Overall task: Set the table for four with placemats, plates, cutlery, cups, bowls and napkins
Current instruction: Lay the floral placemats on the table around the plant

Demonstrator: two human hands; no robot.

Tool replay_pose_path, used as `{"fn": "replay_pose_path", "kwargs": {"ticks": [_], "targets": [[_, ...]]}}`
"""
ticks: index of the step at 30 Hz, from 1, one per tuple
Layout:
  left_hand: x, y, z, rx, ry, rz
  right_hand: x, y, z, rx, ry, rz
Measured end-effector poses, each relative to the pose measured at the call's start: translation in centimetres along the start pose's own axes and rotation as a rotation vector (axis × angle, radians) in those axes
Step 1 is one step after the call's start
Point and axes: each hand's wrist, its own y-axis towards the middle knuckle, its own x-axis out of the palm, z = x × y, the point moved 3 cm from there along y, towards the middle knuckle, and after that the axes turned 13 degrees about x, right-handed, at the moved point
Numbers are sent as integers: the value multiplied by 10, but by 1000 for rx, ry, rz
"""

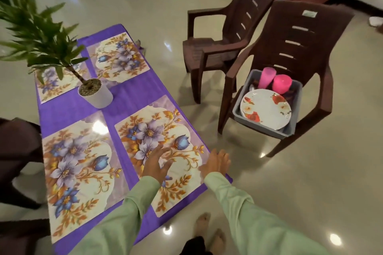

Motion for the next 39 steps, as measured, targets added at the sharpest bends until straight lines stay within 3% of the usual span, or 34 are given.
{"fn": "replay_pose_path", "kwargs": {"ticks": [4,13,17,20,25,29,35,39], "targets": [[-11,30,4,14,-2,72,-44,29,-5,-117,367,-148],[-37,150,49,95,-25,227,-212,113,-30,-484,395,-144],[-67,182,52,-10,48,471,-276,133,-52,-565,431,-208],[-79,198,45,-92,90,540,-313,163,-70,-641,392,-252],[-79,215,46,-317,-323,737,-345,239,-105,-765,285,-363],[-68,203,43,-521,-309,740,-374,273,-124,-733,409,-443],[-45,174,90,-656,-444,840,-366,299,-162,-593,775,-645],[-45,139,87,-799,-507,976,-342,279,-205,-665,667,-760]]}}
